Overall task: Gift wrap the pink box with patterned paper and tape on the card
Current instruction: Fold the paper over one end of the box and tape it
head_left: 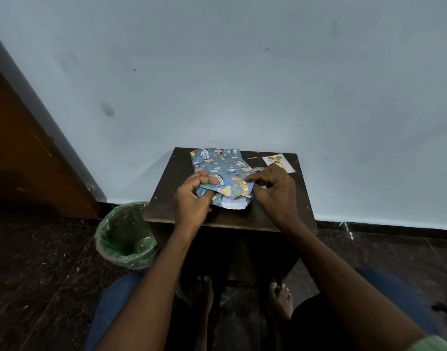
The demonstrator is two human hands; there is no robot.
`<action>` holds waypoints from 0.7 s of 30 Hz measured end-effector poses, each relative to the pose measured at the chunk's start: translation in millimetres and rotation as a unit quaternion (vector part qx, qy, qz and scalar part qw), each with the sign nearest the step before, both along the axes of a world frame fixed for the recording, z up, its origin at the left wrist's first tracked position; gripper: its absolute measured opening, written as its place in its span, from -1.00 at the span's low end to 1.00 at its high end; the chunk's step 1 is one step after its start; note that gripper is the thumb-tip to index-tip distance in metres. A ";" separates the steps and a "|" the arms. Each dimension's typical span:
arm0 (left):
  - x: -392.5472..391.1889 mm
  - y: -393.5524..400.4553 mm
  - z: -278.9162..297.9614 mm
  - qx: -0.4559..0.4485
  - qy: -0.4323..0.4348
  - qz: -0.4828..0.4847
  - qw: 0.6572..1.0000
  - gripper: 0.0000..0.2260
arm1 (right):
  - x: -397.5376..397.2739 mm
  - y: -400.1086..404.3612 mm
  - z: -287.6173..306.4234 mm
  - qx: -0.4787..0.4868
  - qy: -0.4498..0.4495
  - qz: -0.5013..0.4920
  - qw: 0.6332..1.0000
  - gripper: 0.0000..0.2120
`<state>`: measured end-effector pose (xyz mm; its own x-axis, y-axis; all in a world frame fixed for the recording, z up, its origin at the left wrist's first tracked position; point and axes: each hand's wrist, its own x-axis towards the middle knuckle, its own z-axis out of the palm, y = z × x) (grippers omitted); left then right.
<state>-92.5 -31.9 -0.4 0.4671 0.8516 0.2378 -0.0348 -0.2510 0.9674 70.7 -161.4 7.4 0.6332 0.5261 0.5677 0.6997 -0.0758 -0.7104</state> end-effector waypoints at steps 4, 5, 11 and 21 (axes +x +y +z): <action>-1.6 -1.1 -3.2 0.037 0.026 0.019 0.999 -0.63 | -13.9 -9.4 -2.7 -0.002 0.118 0.026 0.993 -0.69; -2.4 -1.2 -3.0 0.036 0.036 0.026 0.998 -0.62 | -15.8 -10.9 -2.0 -0.007 0.133 0.043 0.990 -0.70; -10.7 -6.3 -16.5 0.060 0.123 0.012 0.990 -0.55 | -31.2 -21.3 -12.4 -0.035 0.308 0.076 0.948 -0.70; -25.1 -54.3 -30.2 -0.002 0.100 -0.009 0.995 -0.68 | -49.8 -32.7 -30.2 -0.005 0.460 0.081 0.884 -0.84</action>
<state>-117.6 -86.3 -30.5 0.5197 0.8437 0.1343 0.1545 -0.2475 0.9565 20.9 -194.1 -22.7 0.7407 0.6539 -0.1546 -0.1725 -0.0373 -0.9843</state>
